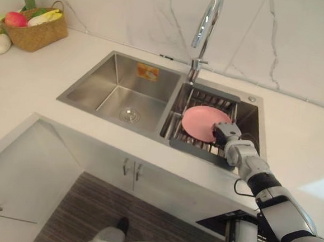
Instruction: Walk over to the sink, pick up the cup, carry it to the dishwasher, place the cup inside the dishwasher, then close the dishwasher door
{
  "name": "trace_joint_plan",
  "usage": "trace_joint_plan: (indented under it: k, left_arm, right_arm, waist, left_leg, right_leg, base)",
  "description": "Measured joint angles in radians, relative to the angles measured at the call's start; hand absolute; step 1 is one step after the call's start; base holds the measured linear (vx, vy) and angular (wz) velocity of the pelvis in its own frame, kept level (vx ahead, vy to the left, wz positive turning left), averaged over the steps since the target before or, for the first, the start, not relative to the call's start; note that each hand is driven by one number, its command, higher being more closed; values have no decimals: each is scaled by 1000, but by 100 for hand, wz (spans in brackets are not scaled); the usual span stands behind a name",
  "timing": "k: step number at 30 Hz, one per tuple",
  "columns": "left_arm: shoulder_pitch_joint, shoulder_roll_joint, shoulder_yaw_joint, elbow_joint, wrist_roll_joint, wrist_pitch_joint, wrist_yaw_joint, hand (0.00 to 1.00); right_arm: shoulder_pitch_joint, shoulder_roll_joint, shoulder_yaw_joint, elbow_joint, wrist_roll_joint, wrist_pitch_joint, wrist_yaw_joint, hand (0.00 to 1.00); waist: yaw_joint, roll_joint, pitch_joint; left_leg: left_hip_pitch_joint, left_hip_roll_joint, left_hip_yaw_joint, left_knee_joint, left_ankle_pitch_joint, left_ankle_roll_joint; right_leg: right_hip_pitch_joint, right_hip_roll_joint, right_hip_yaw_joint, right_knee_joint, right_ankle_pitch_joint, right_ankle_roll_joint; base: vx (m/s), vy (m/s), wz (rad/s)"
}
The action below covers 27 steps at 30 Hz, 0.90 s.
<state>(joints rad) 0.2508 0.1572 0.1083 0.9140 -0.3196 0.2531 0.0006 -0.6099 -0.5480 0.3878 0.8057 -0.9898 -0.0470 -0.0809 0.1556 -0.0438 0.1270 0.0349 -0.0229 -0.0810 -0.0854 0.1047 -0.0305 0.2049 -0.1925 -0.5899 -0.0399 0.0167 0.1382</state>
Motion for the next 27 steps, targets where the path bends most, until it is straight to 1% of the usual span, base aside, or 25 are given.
trace_joint_plan:
  k: [6,10,12,15,18,20,21,23,25,27]
  left_arm:
    - [0,3,-1,2,9,-2,-5,0]
    - [0,3,-1,2,9,-2,-6,0]
    - [0,3,-1,2,9,-2,-6,0]
    - [1,3,-1,2,9,-2,-7,0]
    - [1,3,0,1,10,-2,-8,0]
    - [2,3,1,0,10,-2,-9,0]
    - [2,3,1,-1,10,-2,-9,0]
    - [4,3,6,-2,10,-2,-15,0]
    - [8,3,7,-2,10,-2,-17,0]
    - [10,3,7,-2,10,-2,-20,0]
  right_arm:
    - [0,2,2,2,0,-13,-33,100]
    - [-1,2,2,2,2,-20,-38,100]
    - [-1,2,2,3,3,-34,-59,100]
    - [-1,1,3,1,3,-60,-97,100]
    - [-3,0,13,-4,-6,-105,-152,100]
    - [-16,-7,43,-5,-58,-156,-192,100]
    - [-21,-8,46,-6,-76,-172,-196,100]
    - [-37,-24,82,-18,-123,-204,-232,100]
    - [-38,-40,83,-56,-157,-218,-236,100]
    - [-38,-59,89,-79,-160,-221,-237,100]
  waist:
    - [5,-10,7]
    - [5,-10,7]
    - [5,-10,7]
    - [3,-10,8]
    - [5,-10,9]
    - [5,-11,9]
    - [5,-11,10]
    - [5,-12,11]
    - [5,-12,11]
    - [5,-13,11]
  left_leg:
    - [0,-2,-2,0,0,0]
    - [0,-1,-1,0,0,0]
    - [1,0,-1,0,0,0]
    - [1,2,1,0,0,0]
    - [1,3,1,0,0,-1]
    - [0,3,1,0,-1,-1]
    - [-1,3,1,0,-1,-1]
    - [-7,3,1,0,-1,-1]
    - [-14,3,1,1,-1,0]
    - [-15,3,1,1,2,4]
  right_leg:
    - [1,0,-1,0,0,0]
    - [1,0,0,0,0,0]
    - [0,1,1,0,0,0]
    - [0,1,2,0,0,0]
    - [0,2,2,0,0,0]
    - [-2,2,2,0,0,0]
    - [-3,2,3,0,0,0]
    - [-10,2,3,0,0,0]
    - [-15,2,3,0,1,1]
    - [-17,2,3,0,2,3]
  base:
    - [0,0,0]
    - [0,0,0]
    - [0,0,0]
    - [0,0,0]
    - [0,0,0]
    - [0,0,0]
    - [0,0,0]
    - [0,0,0]
    - [0,0,0]
    - [0,0,0]
